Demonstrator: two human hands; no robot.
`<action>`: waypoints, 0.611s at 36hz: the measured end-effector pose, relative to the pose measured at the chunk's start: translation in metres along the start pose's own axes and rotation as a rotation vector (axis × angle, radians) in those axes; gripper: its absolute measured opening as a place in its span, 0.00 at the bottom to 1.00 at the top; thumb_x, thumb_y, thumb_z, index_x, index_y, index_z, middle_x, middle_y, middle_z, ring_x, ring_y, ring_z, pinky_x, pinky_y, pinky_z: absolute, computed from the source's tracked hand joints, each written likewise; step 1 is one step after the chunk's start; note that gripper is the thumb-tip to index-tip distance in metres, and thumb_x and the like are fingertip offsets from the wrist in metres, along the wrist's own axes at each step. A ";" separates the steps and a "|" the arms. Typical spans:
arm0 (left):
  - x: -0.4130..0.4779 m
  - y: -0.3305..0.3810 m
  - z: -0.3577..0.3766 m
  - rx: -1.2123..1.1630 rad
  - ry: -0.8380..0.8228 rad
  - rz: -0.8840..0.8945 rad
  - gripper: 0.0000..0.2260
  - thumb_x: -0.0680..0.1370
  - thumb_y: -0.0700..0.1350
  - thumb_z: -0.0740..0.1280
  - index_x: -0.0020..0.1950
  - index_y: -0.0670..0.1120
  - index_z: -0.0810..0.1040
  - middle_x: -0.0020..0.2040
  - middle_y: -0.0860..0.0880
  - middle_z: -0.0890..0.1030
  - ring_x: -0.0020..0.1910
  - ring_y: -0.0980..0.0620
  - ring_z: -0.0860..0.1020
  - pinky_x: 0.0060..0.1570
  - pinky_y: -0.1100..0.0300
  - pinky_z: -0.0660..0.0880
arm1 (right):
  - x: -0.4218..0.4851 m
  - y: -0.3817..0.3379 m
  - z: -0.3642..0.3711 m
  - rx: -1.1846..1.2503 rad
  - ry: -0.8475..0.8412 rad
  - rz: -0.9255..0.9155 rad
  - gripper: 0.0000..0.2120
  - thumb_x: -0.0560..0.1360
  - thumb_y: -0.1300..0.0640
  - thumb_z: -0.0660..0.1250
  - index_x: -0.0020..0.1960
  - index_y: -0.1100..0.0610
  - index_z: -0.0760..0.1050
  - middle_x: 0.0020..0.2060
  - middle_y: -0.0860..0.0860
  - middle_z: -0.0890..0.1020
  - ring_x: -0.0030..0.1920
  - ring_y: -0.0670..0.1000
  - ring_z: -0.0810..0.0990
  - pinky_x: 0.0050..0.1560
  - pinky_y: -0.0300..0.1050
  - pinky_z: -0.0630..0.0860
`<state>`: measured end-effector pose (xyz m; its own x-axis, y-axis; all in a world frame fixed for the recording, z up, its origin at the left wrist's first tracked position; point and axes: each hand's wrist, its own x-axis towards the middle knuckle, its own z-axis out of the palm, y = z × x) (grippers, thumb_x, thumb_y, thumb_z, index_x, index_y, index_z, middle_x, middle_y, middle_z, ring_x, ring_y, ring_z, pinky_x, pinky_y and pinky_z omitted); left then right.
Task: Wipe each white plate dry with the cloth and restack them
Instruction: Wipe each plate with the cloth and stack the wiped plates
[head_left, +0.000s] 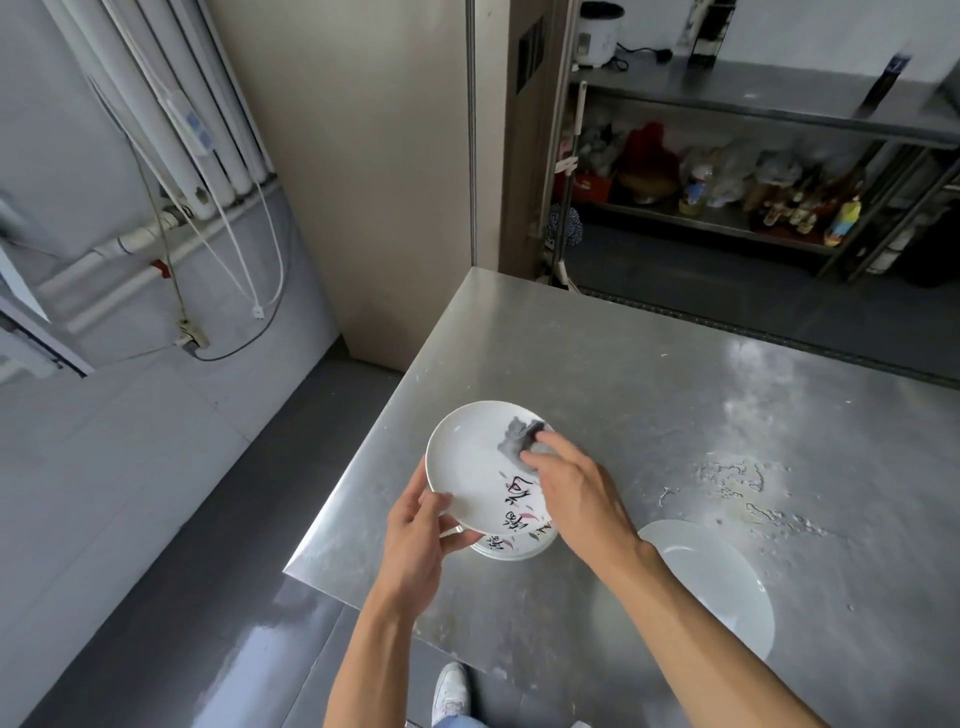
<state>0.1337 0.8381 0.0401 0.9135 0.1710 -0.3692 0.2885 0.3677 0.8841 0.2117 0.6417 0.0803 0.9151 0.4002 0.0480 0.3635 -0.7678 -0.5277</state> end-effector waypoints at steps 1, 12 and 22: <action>-0.001 0.001 0.002 0.010 -0.011 0.008 0.27 0.76 0.43 0.62 0.71 0.65 0.77 0.57 0.46 0.86 0.48 0.48 0.86 0.48 0.52 0.84 | 0.001 -0.001 0.001 -0.033 0.017 0.015 0.20 0.77 0.66 0.63 0.65 0.53 0.80 0.70 0.48 0.74 0.65 0.53 0.75 0.63 0.44 0.73; -0.009 0.018 0.014 0.220 -0.158 0.081 0.30 0.79 0.41 0.58 0.79 0.65 0.68 0.64 0.46 0.84 0.56 0.40 0.85 0.49 0.48 0.84 | 0.018 -0.019 0.010 0.186 0.124 -0.009 0.27 0.79 0.65 0.65 0.77 0.53 0.67 0.77 0.52 0.67 0.75 0.51 0.67 0.69 0.34 0.61; -0.007 0.019 0.005 0.178 -0.033 0.091 0.24 0.82 0.43 0.59 0.76 0.60 0.73 0.63 0.45 0.85 0.61 0.40 0.84 0.49 0.54 0.83 | 0.004 -0.034 0.028 0.332 -0.134 -0.166 0.22 0.82 0.64 0.61 0.75 0.53 0.71 0.75 0.43 0.70 0.74 0.40 0.67 0.74 0.34 0.60</action>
<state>0.1344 0.8396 0.0604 0.9461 0.1648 -0.2787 0.2480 0.1845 0.9510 0.1981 0.6834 0.0742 0.8100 0.5838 0.0562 0.4084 -0.4926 -0.7685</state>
